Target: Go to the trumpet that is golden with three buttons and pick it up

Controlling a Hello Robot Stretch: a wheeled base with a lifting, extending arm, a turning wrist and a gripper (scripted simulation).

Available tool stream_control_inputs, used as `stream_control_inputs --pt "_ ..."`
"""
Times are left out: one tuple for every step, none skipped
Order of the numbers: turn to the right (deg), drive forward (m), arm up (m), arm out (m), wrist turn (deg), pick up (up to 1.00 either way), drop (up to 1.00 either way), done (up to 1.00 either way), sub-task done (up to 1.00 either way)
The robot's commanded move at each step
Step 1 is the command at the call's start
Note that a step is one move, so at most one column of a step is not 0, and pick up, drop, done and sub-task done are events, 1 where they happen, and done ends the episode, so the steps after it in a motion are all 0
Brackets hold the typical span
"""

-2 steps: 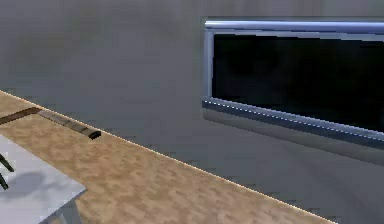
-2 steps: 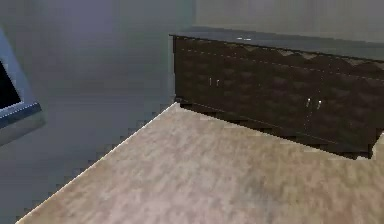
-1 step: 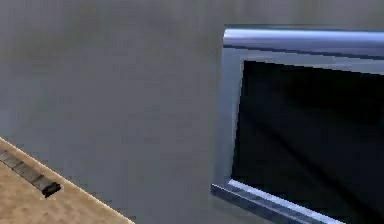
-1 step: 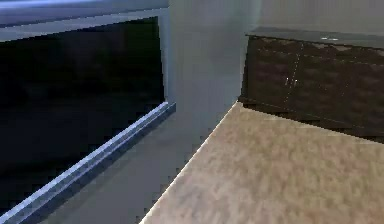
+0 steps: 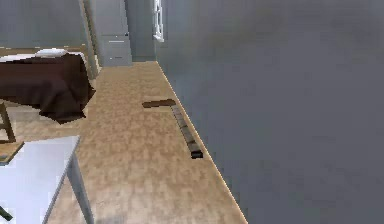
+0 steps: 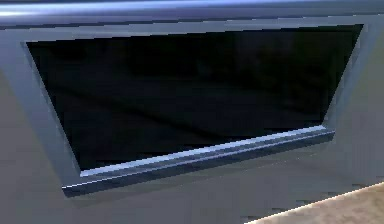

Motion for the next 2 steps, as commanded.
stream_control_inputs --pt "-12.0 0.00 0.00 0.00 0.0 0.00 0.00 0.00 0.00" --pt "0.0 1.00 0.00 0.00 0.0 0.00 0.00 0.00 0.00"
